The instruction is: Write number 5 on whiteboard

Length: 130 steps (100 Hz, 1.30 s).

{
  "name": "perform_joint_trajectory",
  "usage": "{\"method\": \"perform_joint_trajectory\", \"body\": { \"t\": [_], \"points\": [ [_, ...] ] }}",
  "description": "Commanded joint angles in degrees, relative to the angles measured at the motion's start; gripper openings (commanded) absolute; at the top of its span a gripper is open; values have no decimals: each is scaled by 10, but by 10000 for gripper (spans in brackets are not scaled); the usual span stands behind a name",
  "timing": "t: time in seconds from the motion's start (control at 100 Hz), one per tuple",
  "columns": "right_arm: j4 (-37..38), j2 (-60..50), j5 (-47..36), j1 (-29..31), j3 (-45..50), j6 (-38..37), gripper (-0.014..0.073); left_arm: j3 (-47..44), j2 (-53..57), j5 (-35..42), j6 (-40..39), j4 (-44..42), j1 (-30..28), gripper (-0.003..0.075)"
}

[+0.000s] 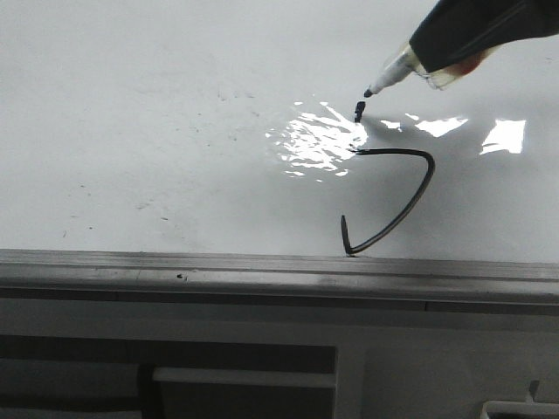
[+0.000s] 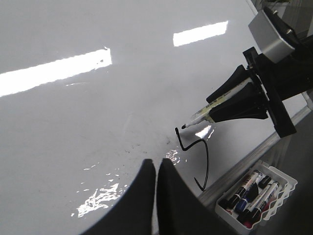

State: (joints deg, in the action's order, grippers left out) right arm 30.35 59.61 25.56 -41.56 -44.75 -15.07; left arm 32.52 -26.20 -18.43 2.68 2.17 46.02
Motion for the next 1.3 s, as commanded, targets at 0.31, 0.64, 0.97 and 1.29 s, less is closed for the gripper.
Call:
{"method": "perform_joint_trajectory", "body": {
  "t": [0.31, 0.64, 0.97, 1.29],
  "points": [
    [17, 23, -33, 3, -20, 1, -59, 16, -2, 40, -5, 10, -1, -20],
    [16, 27, -10, 29, -20, 1, -59, 16, -2, 40, -5, 13, -1, -20],
    [17, 21, 68, 35, -20, 1, -59, 16, -2, 40, -5, 13, -1, -20],
    [75, -42, 123, 36, -1, -68, -59, 16, -2, 40, -5, 14, -1, -20]
  ]
}}
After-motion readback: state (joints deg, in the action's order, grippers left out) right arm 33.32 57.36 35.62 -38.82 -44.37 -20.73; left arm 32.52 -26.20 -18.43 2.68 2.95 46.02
